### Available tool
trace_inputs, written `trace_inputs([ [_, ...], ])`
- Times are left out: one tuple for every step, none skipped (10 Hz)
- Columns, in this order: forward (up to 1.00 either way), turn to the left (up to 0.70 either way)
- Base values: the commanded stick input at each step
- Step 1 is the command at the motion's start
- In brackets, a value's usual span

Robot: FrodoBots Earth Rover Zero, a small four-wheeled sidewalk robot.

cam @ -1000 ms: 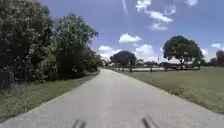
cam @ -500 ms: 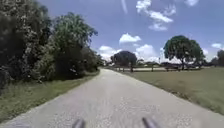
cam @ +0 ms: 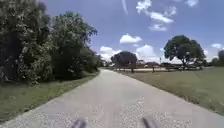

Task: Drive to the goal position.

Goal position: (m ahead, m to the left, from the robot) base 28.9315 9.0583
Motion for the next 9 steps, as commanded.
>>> trace_inputs([
  [0.5,0.0],
  [0.5,0.0],
  [0.5,0.0],
  [0.5,0.0],
  [0.5,0.0],
  [0.5,0.0],
  [0.5,0.0],
  [0.5,0.0],
  [0.5,0.0],
])
